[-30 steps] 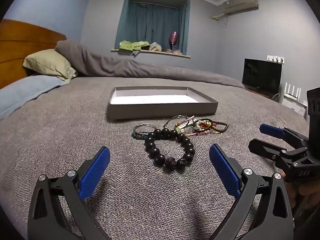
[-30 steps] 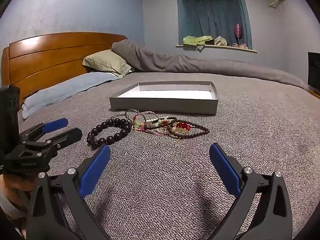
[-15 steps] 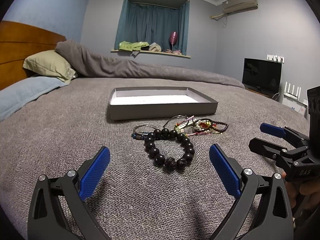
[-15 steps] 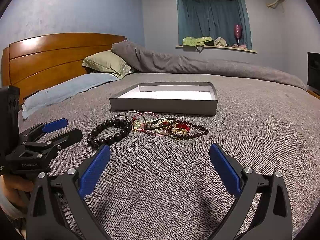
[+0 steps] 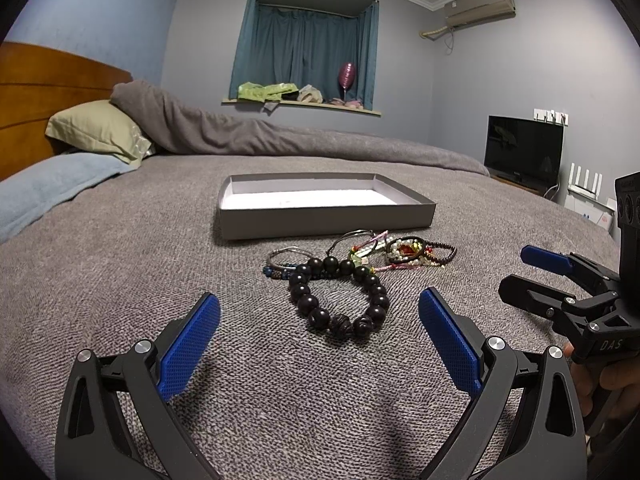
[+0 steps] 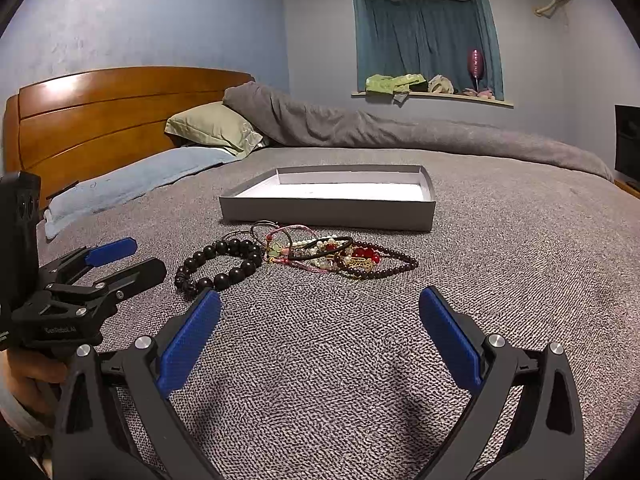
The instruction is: Organize jewelry
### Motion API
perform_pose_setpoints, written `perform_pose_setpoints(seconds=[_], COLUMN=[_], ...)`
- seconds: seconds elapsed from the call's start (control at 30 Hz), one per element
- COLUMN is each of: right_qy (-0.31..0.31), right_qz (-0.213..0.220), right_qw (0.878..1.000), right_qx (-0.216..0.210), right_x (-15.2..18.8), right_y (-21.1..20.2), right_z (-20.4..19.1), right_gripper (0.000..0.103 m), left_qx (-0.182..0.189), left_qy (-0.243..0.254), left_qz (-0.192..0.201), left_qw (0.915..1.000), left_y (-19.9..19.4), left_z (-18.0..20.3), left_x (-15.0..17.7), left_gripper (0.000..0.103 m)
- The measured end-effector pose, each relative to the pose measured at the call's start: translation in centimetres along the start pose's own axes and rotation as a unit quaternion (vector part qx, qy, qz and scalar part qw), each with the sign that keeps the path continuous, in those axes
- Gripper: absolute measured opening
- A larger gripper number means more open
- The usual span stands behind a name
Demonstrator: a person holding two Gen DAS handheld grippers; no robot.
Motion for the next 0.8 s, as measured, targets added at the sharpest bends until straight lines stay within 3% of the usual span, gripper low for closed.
perform_pose_setpoints(seconds=[0.8], right_qy=[0.000], right_qz=[0.000], right_qw=[1.000], right_qx=[0.000], right_x=[0.08], right_y=[0.04], right_z=[-0.04], right_gripper=[0.098], left_qx=[0.000], left_qy=[0.000], left_qz=[0.000], left_qw=[1.0000], left_y=[0.02], left_z=[0.03], left_x=[0.00], left_gripper=[0.098])
Point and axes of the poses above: each gripper's, at about its wrist camera, not at the fingertips, and y roughly the way its jaws point, z to its right, x to its underside, the point moved 9 cm from there along y, roughly the way its jaws point, and after that the axes turned 3 degrees about x, right-handed, at the moved point
